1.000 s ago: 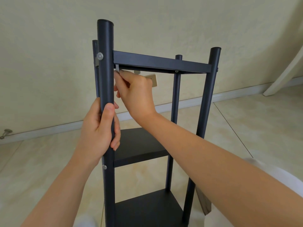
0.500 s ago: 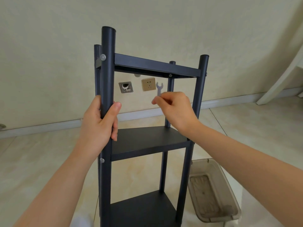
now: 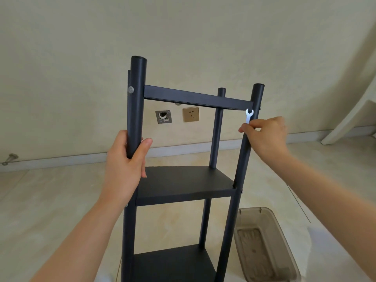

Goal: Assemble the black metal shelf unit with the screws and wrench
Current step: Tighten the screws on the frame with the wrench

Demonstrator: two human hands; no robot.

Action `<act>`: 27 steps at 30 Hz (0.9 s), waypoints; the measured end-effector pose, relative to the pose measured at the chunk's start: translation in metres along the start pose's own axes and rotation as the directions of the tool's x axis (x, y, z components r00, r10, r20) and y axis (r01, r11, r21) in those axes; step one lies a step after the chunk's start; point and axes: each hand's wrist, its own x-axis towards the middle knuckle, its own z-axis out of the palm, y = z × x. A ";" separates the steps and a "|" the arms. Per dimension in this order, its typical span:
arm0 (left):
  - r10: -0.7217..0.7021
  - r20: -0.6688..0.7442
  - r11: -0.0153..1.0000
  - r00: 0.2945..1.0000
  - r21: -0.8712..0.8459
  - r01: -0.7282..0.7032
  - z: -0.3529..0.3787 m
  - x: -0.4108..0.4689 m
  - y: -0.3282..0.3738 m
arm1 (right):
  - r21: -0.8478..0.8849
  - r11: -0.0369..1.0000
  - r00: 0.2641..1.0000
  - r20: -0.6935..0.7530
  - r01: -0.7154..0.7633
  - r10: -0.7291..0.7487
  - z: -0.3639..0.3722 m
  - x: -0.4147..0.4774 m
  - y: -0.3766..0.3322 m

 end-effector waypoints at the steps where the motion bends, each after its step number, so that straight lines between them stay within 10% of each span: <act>1: -0.005 -0.013 1.000 1.000 0.006 0.005 -0.001 0.001 -0.001 | -0.025 1.000 1.000 0.011 0.008 -0.007 0.001 -0.002 0.000; 8: -0.046 -0.001 0.999 0.999 0.009 0.046 -0.008 0.008 -0.005 | 0.319 0.919 0.941 0.312 -0.234 0.131 0.006 -0.007 -0.006; 27: -0.305 -0.064 0.952 0.950 -0.003 0.305 -0.045 0.057 -0.066 | 0.439 0.896 0.892 0.376 0.066 -0.249 0.012 -0.049 -0.056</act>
